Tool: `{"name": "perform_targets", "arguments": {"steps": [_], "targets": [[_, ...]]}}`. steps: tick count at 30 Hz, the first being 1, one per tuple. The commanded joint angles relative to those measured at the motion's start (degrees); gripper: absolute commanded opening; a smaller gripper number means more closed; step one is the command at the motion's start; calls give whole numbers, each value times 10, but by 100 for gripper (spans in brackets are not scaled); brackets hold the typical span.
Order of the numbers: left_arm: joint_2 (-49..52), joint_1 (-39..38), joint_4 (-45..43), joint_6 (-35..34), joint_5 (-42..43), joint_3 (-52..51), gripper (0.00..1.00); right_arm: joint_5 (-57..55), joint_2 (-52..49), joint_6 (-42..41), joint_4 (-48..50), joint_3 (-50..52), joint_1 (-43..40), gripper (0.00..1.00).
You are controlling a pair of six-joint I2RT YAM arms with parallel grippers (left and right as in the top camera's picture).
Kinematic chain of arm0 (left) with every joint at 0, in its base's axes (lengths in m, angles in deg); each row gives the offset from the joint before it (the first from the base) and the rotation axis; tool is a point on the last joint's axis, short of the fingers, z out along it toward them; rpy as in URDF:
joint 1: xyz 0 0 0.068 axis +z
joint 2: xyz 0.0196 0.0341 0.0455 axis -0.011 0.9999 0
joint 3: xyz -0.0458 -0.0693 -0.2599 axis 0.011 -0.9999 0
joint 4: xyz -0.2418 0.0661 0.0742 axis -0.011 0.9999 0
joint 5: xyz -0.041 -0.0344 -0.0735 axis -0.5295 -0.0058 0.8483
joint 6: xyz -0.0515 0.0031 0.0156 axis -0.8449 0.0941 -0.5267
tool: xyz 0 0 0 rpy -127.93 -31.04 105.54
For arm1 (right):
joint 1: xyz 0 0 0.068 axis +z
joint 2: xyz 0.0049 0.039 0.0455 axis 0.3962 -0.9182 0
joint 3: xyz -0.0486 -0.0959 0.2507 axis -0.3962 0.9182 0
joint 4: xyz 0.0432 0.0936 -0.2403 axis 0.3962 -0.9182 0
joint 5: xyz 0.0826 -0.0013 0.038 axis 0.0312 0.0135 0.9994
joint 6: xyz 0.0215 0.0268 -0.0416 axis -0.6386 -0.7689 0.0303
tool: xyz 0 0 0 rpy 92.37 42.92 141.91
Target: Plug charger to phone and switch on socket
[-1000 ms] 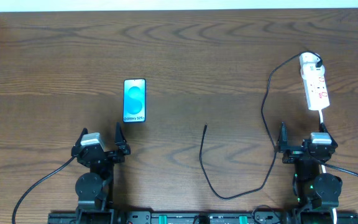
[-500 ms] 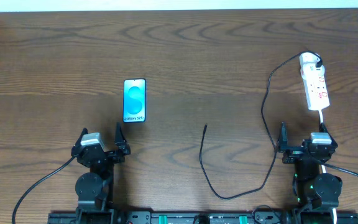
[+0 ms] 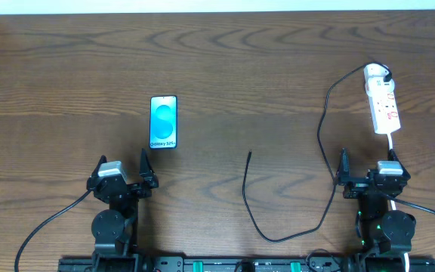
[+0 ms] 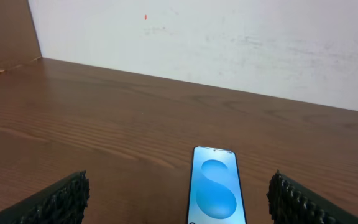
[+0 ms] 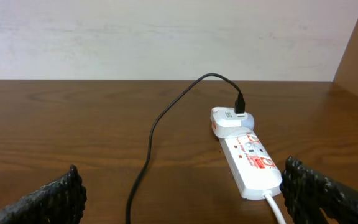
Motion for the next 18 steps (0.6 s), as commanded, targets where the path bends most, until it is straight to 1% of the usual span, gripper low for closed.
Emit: {"name": "perform_targets", "arguments": {"steps": [1, 7, 18], "targets": [[-4, -2, 15, 8, -3, -14, 92, -1, 5, 5, -2, 1, 4, 99], [-4, -2, 16, 8, -3, -6, 92, -1, 5, 5, -2, 1, 4, 99], [-3, -2, 27, 8, -3, 48, 92, -1, 5, 5, -2, 1, 4, 99]]}}
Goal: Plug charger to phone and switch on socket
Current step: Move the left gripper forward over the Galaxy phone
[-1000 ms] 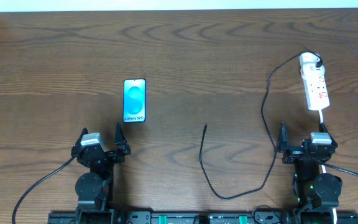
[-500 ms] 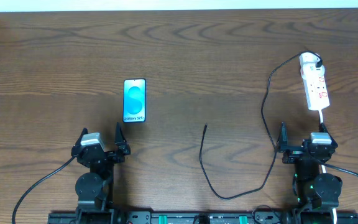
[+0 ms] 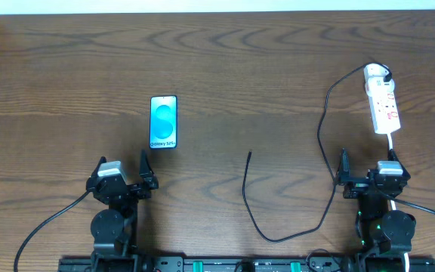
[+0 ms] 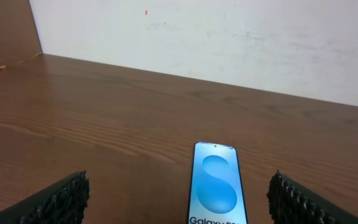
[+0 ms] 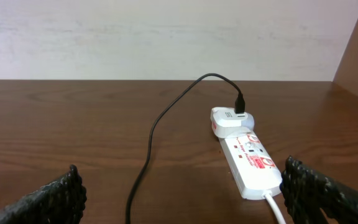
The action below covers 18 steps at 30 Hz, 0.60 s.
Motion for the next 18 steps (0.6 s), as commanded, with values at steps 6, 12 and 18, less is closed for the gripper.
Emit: {"name": "perform_targets", "arguments": {"steps": [6, 12, 18], "targets": [[14, -2, 23, 10, -3, 77, 92, -1, 5, 5, -2, 1, 4, 99], [68, -2, 51, 10, -3, 138, 92, -1, 5, 5, -2, 1, 4, 99], [148, -2, 98, 10, -3, 216, 92, -1, 5, 5, -2, 1, 4, 99]]}}
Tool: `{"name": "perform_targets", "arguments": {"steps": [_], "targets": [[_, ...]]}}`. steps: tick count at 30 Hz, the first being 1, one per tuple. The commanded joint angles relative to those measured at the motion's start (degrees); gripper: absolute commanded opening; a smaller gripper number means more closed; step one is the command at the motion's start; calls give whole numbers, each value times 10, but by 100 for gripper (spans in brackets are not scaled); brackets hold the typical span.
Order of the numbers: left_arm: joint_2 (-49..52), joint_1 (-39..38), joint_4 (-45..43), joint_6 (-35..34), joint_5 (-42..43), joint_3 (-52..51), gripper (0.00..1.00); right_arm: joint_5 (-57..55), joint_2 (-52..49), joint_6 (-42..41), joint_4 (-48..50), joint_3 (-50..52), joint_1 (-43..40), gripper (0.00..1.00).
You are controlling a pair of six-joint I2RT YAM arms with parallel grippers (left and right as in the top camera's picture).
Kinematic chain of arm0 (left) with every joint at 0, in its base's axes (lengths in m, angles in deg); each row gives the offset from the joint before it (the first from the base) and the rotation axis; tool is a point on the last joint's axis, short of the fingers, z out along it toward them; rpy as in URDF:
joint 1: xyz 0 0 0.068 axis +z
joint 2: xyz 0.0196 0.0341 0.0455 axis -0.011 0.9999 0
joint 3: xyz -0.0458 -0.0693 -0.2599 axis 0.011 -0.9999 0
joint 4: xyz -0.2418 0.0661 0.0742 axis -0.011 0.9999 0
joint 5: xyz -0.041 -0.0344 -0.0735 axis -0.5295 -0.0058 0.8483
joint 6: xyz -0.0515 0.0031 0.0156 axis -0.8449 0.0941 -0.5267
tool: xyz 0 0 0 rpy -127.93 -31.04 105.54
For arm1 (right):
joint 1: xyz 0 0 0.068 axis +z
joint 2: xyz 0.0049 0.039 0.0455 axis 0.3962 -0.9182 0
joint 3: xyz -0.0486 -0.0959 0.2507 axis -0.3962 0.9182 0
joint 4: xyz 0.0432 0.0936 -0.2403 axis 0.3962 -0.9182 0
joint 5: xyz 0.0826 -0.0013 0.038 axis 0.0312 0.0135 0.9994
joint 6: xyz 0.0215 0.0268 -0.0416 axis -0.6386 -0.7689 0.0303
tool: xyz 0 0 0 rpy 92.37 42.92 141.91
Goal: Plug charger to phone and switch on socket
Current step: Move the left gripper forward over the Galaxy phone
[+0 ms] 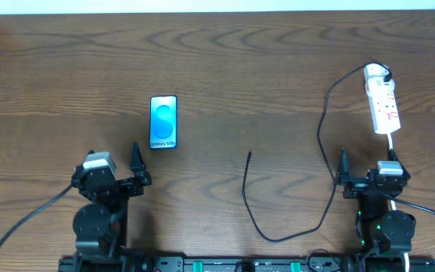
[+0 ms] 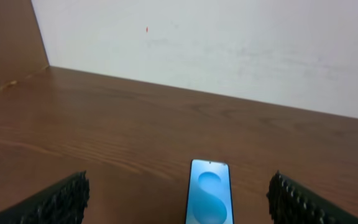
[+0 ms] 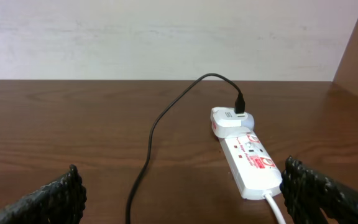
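A phone (image 1: 164, 122) with a lit blue screen lies flat on the wooden table, left of centre; the left wrist view has the phone (image 2: 209, 199) ahead between my fingers. My left gripper (image 1: 114, 168) hangs open just below and left of it. A white power strip (image 1: 382, 108) lies at the far right with a white charger (image 1: 375, 73) plugged into its far end. The black cable (image 1: 323, 162) runs down the table and curls to a free plug end (image 1: 249, 154) at centre. My right gripper (image 1: 367, 168) stands open below the power strip (image 3: 248, 165), empty.
The table's back edge meets a pale wall (image 3: 166, 37). A wooden side panel (image 2: 8, 37) rises at the far left and another panel at the far right. The strip's own white lead (image 3: 275, 208) runs toward my right arm.
My left gripper has shifted left and a little back from the phone, so the phone looks smaller in its view. The right arm, cable and power strip are unchanged.
Both grippers stood open near the table's front edge, the left just below the phone, the right below the power strip. The left view then showed slightly more of the phone. Now the left arm stands further left; nothing has been touched.
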Motion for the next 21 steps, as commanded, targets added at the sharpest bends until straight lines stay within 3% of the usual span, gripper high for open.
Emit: {"name": "perform_targets", "arguments": {"steps": [1, 21], "targets": [[41, -2, 19, 10, -3, 52, 92, -1, 5, 5, -2, 1, 4, 99], [309, -2, 228, 10, -4, 323, 92, -1, 5, 5, -2, 1, 4, 99]]}}
